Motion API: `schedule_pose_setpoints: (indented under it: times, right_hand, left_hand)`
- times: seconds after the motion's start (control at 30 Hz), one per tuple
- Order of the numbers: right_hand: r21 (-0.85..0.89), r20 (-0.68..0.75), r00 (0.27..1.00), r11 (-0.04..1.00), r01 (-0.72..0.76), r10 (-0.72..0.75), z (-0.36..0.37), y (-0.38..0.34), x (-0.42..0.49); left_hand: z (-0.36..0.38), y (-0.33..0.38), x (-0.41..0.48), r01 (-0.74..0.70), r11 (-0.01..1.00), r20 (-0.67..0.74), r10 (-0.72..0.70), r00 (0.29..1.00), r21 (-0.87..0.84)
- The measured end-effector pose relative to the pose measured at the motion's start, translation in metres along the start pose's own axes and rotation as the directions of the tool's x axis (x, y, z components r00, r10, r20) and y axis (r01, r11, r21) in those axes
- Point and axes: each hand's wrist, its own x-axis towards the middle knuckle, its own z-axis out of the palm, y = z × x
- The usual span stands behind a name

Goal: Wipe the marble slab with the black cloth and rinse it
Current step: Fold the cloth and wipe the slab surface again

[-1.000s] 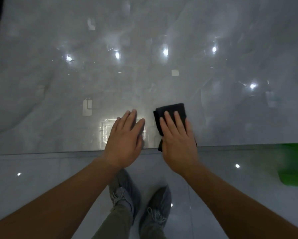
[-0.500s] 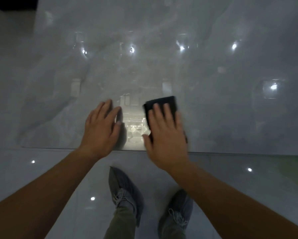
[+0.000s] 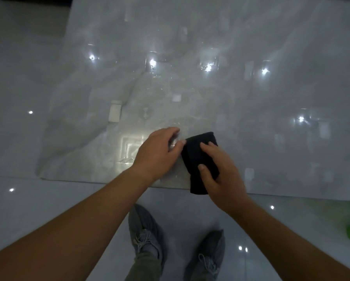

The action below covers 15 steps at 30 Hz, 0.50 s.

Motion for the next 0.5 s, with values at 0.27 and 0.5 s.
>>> schedule_pose_setpoints:
  times: [0.27, 0.5]
  right_hand:
    - [0.147, -0.011, 0.903, 0.894, -0.424, 0.43, -0.026, -0.006, 0.029]
    - [0.451, 0.229, 0.836, 0.707, -0.545, 0.499, -0.047, -0.007, 0.037]
  left_hand:
    - [0.005, 0.032, 0.029, 0.074, 0.99, 0.205, -0.097, 0.974, 0.116]
    - [-0.008, 0.035, 0.016, 0.283, 0.739, 0.287, -0.126, 0.95, -0.611]
